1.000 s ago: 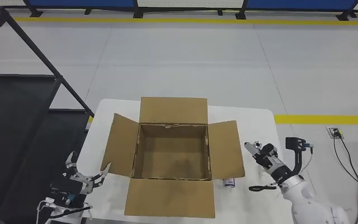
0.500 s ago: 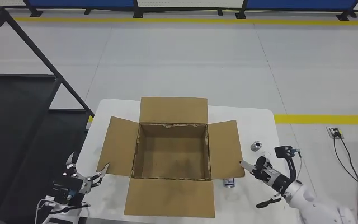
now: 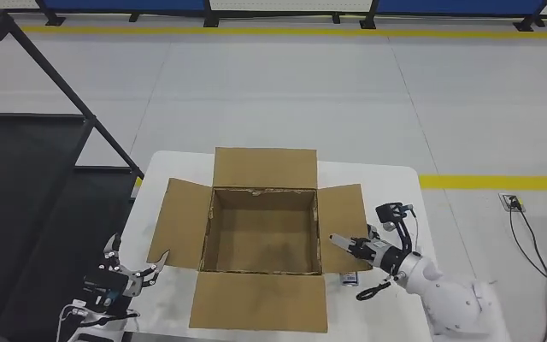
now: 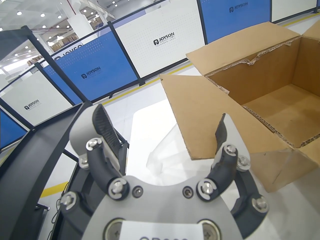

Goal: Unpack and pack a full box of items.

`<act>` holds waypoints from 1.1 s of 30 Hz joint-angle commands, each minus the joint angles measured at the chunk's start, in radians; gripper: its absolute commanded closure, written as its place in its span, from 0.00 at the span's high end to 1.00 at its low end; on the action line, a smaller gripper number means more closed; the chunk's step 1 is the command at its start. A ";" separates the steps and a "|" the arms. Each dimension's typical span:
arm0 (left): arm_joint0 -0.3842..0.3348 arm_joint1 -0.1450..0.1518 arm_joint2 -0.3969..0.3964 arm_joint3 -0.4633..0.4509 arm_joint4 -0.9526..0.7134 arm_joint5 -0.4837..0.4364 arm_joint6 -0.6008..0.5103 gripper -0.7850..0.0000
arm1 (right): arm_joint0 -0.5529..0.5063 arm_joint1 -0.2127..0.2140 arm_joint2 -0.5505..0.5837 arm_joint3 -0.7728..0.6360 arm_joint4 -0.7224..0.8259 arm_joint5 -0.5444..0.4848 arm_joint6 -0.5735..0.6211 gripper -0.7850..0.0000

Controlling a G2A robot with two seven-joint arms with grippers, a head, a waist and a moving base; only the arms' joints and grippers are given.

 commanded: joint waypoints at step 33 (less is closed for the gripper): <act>-0.022 -0.002 -0.038 0.003 -0.041 -0.013 -0.009 1.00 | -0.374 0.018 -0.091 -0.060 -0.660 0.172 -0.447 1.00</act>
